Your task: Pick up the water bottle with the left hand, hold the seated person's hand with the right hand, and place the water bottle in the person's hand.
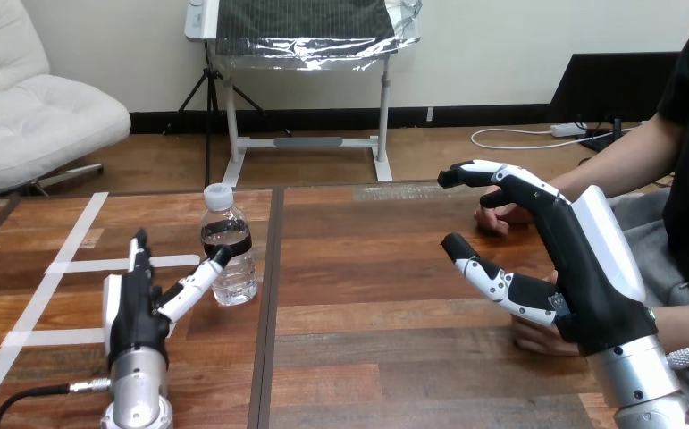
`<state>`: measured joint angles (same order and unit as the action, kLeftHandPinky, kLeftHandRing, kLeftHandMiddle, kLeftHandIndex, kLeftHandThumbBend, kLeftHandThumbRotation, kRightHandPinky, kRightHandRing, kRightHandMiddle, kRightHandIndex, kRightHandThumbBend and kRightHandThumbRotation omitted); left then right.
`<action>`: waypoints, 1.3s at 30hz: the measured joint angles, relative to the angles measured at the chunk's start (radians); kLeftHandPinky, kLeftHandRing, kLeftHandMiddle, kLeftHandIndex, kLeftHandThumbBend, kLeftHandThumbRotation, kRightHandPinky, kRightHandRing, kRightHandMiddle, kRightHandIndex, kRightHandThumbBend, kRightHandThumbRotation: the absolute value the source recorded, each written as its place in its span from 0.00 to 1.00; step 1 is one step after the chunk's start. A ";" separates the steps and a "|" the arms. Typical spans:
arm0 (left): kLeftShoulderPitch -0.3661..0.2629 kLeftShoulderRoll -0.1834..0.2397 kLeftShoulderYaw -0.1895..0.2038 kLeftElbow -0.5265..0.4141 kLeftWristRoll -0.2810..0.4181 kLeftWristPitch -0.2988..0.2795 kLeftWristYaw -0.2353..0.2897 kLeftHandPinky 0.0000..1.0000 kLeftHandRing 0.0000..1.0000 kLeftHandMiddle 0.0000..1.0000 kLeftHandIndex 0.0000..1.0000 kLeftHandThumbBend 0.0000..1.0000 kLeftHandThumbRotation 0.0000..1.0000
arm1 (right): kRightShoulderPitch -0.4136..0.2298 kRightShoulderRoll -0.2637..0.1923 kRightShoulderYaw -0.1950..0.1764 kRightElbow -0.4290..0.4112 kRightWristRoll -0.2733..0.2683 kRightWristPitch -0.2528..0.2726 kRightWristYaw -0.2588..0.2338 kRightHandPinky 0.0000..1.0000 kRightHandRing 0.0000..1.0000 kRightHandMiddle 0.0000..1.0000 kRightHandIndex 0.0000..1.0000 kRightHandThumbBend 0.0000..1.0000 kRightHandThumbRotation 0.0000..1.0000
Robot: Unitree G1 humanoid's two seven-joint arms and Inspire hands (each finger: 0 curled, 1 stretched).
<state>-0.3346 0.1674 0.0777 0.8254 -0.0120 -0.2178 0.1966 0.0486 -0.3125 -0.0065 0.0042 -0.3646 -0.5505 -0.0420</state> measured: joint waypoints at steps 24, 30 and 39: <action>-0.082 -0.006 0.016 0.033 -0.014 0.073 -0.110 1.00 1.00 1.00 1.00 0.99 0.42 | 0.000 0.000 0.001 0.000 0.009 0.000 0.000 0.70 0.79 0.80 0.71 0.43 0.04; -0.093 -0.005 0.013 0.052 0.006 0.104 -0.107 0.99 1.00 1.00 1.00 0.99 0.43 | 0.000 0.000 0.001 0.000 0.010 0.000 0.000 0.70 0.79 0.80 0.71 0.43 0.04; -0.106 0.002 0.008 0.077 0.050 0.132 -0.101 0.96 1.00 1.00 1.00 1.00 0.45 | 0.000 0.000 0.001 0.000 0.010 -0.001 0.000 0.70 0.79 0.80 0.71 0.44 0.03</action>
<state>-0.4404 0.1696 0.0855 0.9021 0.0382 -0.0857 0.0952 0.0487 -0.3122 -0.0053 0.0042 -0.3546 -0.5519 -0.0417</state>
